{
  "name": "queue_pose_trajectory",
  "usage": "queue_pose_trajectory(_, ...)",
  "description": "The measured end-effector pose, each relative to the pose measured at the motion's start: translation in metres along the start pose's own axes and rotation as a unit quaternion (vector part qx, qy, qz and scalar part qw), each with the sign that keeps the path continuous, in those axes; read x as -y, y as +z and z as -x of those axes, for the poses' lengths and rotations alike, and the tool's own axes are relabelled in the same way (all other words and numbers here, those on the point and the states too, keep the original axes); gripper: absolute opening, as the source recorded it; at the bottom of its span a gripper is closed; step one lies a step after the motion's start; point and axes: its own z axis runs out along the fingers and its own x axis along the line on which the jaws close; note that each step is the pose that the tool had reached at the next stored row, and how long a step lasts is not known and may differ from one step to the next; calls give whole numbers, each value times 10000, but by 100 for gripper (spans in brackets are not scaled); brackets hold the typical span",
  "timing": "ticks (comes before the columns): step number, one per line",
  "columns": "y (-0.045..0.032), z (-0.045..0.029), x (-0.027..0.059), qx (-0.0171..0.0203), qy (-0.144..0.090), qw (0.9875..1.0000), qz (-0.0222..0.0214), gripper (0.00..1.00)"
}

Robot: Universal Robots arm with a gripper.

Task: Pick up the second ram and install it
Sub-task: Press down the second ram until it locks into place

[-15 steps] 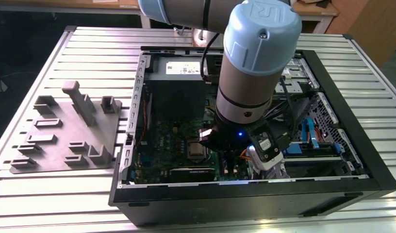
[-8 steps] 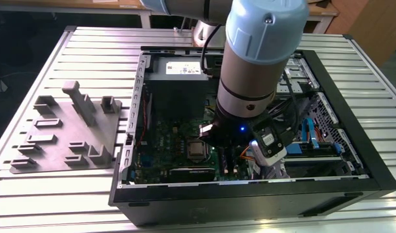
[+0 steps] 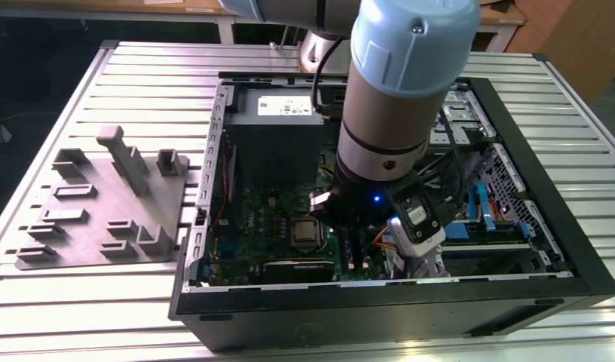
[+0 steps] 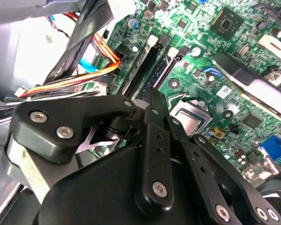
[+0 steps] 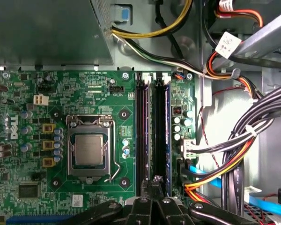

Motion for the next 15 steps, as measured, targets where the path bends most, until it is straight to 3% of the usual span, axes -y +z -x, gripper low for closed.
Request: queue_pose_trajectory(15,12,-8,-243,0,0,10000,24,10)
